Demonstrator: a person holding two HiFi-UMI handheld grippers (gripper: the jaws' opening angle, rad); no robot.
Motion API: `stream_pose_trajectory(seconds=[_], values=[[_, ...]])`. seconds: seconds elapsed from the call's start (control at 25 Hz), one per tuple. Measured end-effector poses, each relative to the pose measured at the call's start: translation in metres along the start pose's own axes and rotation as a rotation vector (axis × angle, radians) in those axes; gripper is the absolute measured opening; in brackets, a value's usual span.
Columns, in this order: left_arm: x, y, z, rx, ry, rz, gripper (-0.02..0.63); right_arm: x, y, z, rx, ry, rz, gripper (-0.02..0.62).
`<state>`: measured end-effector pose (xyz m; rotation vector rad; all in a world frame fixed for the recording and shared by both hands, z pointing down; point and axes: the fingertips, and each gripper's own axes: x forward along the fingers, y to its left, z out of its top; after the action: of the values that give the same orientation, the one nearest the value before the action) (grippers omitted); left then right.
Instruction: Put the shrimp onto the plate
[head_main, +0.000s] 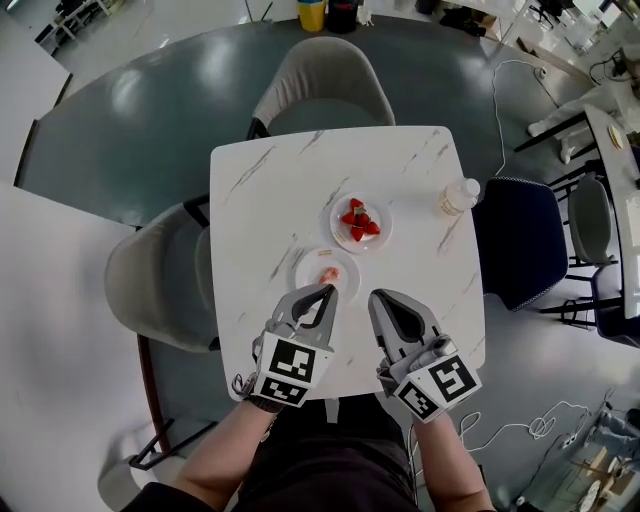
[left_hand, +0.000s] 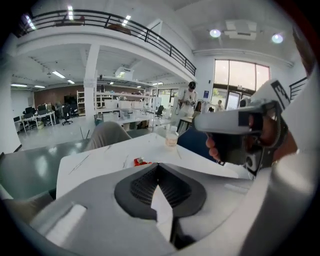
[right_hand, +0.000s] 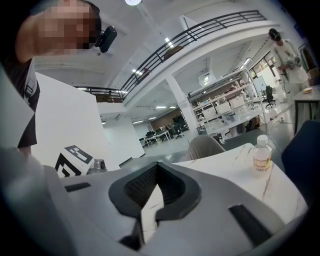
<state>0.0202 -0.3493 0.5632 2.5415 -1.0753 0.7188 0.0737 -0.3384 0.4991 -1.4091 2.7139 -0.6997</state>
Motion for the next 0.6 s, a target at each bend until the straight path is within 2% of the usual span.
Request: stream_pose_trajectory(seconds=[0.28,0.6], values=[[-0.069,-0.022,0.083,-0.079,-0.260,-0.036,0.008,-0.019,0.028,0.043,-0.058,-0.010,0.014,0.002],[-0.121,-0.046,0.136,-0.072,-0.390,-0.039,0.008,-0.039,0.054,0.087,-0.109,-0.071,0.030,0.002]])
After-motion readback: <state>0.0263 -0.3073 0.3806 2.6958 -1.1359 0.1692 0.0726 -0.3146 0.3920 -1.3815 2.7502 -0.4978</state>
